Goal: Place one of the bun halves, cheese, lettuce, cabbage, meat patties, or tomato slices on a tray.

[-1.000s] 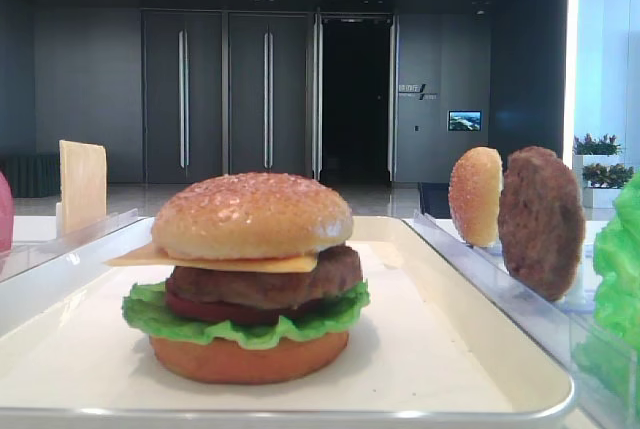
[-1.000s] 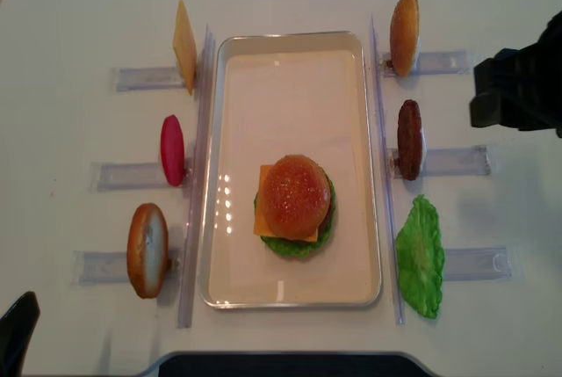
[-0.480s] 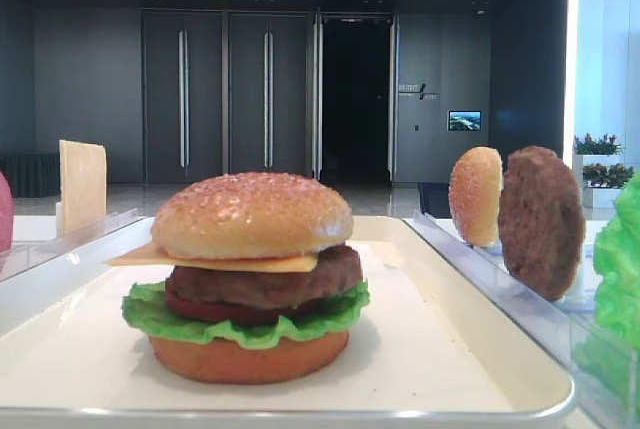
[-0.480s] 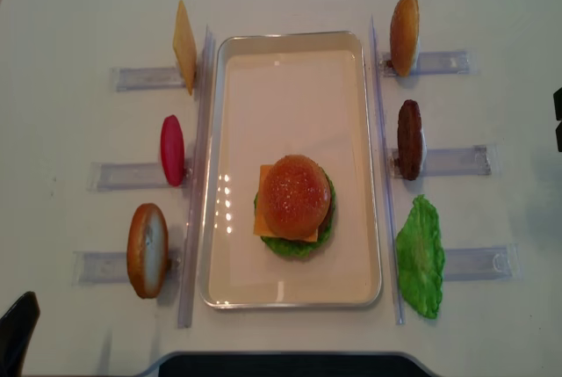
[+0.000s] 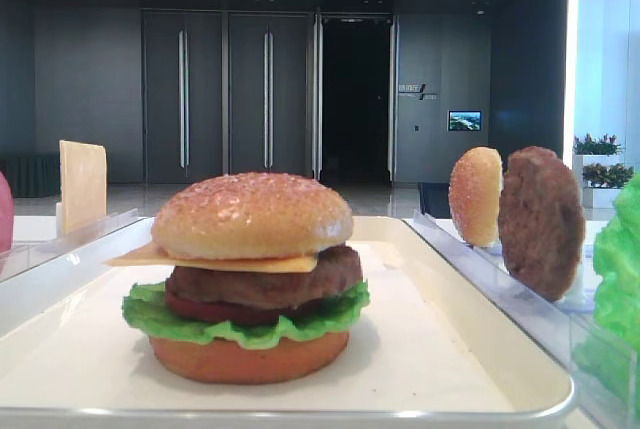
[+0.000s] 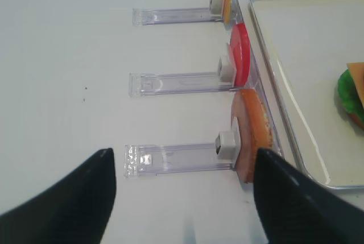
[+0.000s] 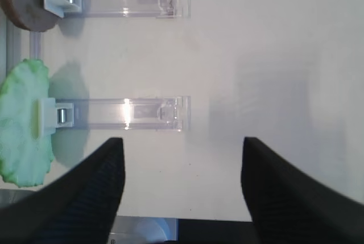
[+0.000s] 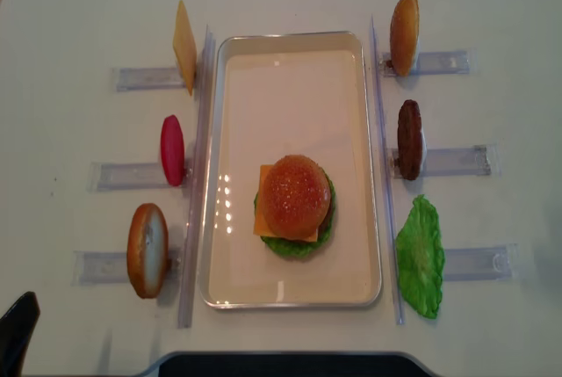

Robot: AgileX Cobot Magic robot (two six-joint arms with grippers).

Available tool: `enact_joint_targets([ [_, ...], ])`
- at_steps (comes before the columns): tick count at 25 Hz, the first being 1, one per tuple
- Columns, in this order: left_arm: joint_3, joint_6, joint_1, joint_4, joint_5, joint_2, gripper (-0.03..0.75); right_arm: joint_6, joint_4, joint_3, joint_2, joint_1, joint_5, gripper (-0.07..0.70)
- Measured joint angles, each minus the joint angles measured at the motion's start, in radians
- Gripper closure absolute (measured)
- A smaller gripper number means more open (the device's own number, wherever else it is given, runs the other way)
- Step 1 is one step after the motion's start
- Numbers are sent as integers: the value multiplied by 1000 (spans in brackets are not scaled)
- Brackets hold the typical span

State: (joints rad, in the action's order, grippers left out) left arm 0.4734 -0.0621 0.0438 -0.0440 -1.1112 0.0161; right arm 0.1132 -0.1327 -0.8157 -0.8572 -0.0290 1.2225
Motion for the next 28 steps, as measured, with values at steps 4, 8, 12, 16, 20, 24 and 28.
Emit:
enact_joint_targets([
  [4,0,0,0,0,0,0,141,0,3,68,200,0,3,183],
  [8,0,0,0,0,0,0,141,0,4,117,371,0,5,186],
  [12,0,0,0,0,0,0,141,0,5,152,519,0,4,189],
  [16,0,0,0,0,0,0,141,0,5,200,651,0,5,189],
  [20,0,0,0,0,0,0,141,0,5,234,746,0,5,189],
  [24,0,0,0,0,0,0,141,0,5,269,830,0,6,189],
  [28,0,0,0,0,0,0,141,0,1,279,862,0,6,189],
])
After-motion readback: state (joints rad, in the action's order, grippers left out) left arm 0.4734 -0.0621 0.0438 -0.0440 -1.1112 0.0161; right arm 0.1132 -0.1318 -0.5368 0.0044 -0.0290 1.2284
